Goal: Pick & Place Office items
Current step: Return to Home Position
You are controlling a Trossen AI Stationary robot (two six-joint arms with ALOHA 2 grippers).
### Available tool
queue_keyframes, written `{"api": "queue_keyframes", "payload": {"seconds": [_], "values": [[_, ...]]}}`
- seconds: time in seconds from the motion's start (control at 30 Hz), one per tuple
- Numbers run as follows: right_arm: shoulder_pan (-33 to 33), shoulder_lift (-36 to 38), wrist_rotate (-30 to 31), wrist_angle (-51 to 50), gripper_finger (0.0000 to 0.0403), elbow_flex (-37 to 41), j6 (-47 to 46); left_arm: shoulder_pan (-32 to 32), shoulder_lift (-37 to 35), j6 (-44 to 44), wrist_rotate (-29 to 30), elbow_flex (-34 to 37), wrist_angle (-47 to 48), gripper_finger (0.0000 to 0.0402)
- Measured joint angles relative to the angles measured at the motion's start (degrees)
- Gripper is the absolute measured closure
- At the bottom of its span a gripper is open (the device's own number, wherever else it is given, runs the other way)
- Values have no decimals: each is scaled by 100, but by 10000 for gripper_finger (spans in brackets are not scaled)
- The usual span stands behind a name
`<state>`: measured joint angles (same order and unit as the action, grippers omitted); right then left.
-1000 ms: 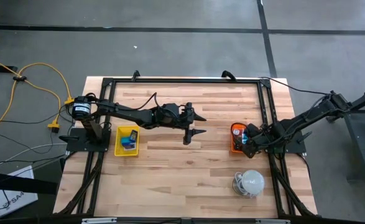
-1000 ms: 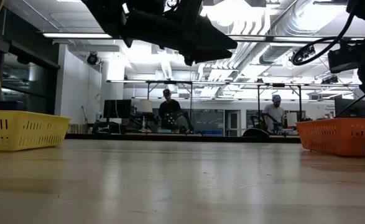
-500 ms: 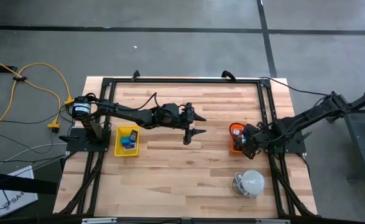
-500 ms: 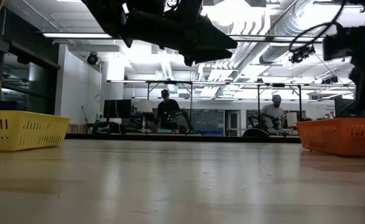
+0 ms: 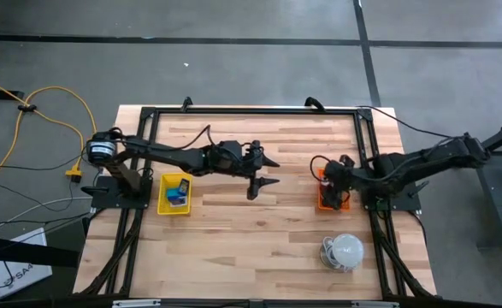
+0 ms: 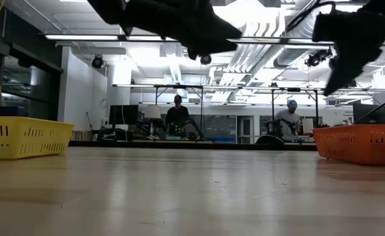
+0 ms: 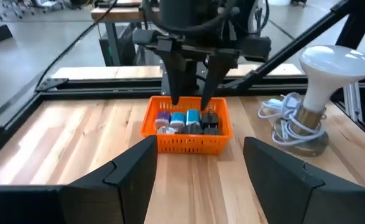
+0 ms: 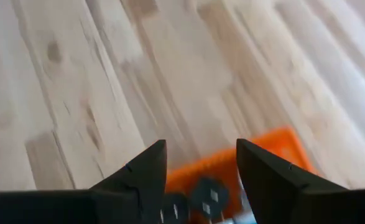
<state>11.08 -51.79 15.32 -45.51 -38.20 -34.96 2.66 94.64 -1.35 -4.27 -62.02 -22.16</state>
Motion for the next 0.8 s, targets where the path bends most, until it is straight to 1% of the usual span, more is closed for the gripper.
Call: {"api": "queue_keyframes", "payload": {"seconds": [0.27,0.37,0.53,0.67,0.8], "values": [[-715,0,-58,1100,224,0,957,27,-560,-12,2,-4,1013,169],[-984,2,-115,1448,224,0,1205,70,-659,-12,1,-5,1208,169],[-1492,191,-609,1879,224,0,1403,103,-663,-12,7,-4,1209,169],[-1884,511,-1045,1973,224,-2,1597,96,-663,-14,2,-4,1206,169],[-2154,863,-1135,1921,224,-2,1802,98,-663,14,4,-4,1201,169]]}}
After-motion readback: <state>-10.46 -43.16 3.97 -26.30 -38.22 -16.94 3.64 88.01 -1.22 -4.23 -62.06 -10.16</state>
